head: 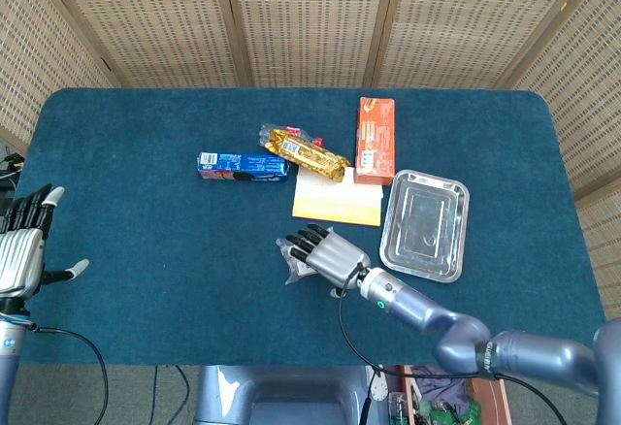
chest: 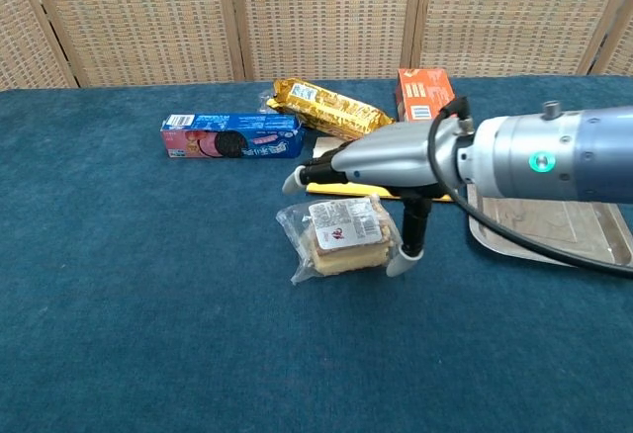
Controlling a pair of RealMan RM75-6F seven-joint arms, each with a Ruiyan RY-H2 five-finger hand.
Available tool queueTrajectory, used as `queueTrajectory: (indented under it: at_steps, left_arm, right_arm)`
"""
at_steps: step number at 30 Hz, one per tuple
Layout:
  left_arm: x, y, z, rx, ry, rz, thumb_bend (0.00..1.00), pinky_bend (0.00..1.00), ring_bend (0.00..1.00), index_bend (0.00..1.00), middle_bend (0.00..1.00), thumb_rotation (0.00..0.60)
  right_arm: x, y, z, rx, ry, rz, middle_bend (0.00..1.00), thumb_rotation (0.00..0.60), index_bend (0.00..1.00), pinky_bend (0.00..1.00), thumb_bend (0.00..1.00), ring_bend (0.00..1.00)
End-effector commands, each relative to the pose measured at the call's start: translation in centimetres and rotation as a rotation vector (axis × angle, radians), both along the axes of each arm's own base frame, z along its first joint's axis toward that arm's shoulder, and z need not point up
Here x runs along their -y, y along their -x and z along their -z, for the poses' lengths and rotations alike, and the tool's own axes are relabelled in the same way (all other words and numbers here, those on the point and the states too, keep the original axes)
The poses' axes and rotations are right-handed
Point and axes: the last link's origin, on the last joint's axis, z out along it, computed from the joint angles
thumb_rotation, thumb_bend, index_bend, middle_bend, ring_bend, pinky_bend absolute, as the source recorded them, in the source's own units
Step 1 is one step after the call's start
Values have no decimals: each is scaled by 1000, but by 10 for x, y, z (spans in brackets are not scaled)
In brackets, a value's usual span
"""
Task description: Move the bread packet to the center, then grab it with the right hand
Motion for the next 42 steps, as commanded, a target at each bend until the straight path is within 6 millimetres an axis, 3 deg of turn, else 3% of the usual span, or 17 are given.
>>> queueTrajectory:
  at_steps: [1, 4, 6, 8, 11, 13, 18, 22, 24, 26, 29, 33, 39, 41, 42]
  left_arm:
    - [-1, 3, 2, 6, 10, -9, 0, 0, 0, 0, 0, 600]
    - [-2, 5, 2, 7, 9, -10, 0, 0, 0, 0, 0, 600]
    - [-3, 6, 1, 7, 7, -12, 0, 0, 0, 0, 0, 600]
    - [-3, 7, 1, 7, 7, -16, 0, 0, 0, 0, 0, 600]
    - [-3, 9, 0, 10, 9, -25, 0, 0, 0, 0, 0, 600]
    - [-3, 9, -1, 11, 10, -26, 0, 0, 0, 0, 0, 600]
    - [-3, 8, -1, 15, 11, -23, 0, 0, 0, 0, 0, 600]
    - [-3, 9, 0, 15, 16, -24, 0, 0, 0, 0, 0, 600]
    - [-2, 8, 1, 19, 25, -22, 0, 0, 0, 0, 0, 600]
    - [-2, 8, 1, 19, 27, -19, 0, 0, 0, 0, 0, 600]
    - [-1, 7, 1, 21, 27, -13, 0, 0, 0, 0, 0, 600]
    - [-2, 5, 2, 20, 28, -7, 0, 0, 0, 0, 0, 600]
    - [-2, 3, 6, 15, 37, 1, 0, 0, 0, 0, 0, 600]
    - [-2, 2, 7, 14, 39, 2, 0, 0, 0, 0, 0, 600]
    - [-2, 2, 7, 14, 40, 3, 0, 0, 0, 0, 0, 600]
  right_arm:
    - [16, -11, 25, -30, 14, 37, 0, 600, 0, 0, 0, 0]
    - [21, -10, 32, -49, 35, 56, 43, 600, 2, 1, 0, 26]
    - [23, -11, 36, -42, 57, 63, 197, 600, 48, 59, 0, 150]
    - [23, -11, 38, -37, 67, 65, 381, 600, 174, 201, 0, 316]
    - [23, -13, 38, -3, 86, 62, 543, 600, 412, 328, 39, 443]
    - [22, -15, 35, 28, 95, 54, 594, 600, 489, 362, 88, 478]
    - [26, -21, 12, 85, 140, 14, 605, 600, 503, 372, 129, 483]
    - [36, -19, -20, 100, 207, -5, 605, 600, 503, 372, 128, 483]
    - [53, -5, -55, 76, 297, 22, 605, 600, 503, 372, 128, 483]
    - [62, 9, -72, 39, 335, 52, 605, 600, 503, 372, 128, 483]
    - [75, 47, -91, -61, 389, 126, 605, 600, 503, 372, 128, 483]
    - [78, 93, -94, -183, 384, 214, 605, 600, 503, 372, 129, 483]
    - [74, 128, -87, -273, 362, 257, 587, 600, 503, 372, 128, 479]
    - [74, 131, -87, -284, 363, 254, 510, 600, 497, 372, 128, 425]
    - [74, 133, -87, -289, 364, 252, 421, 600, 458, 354, 122, 352]
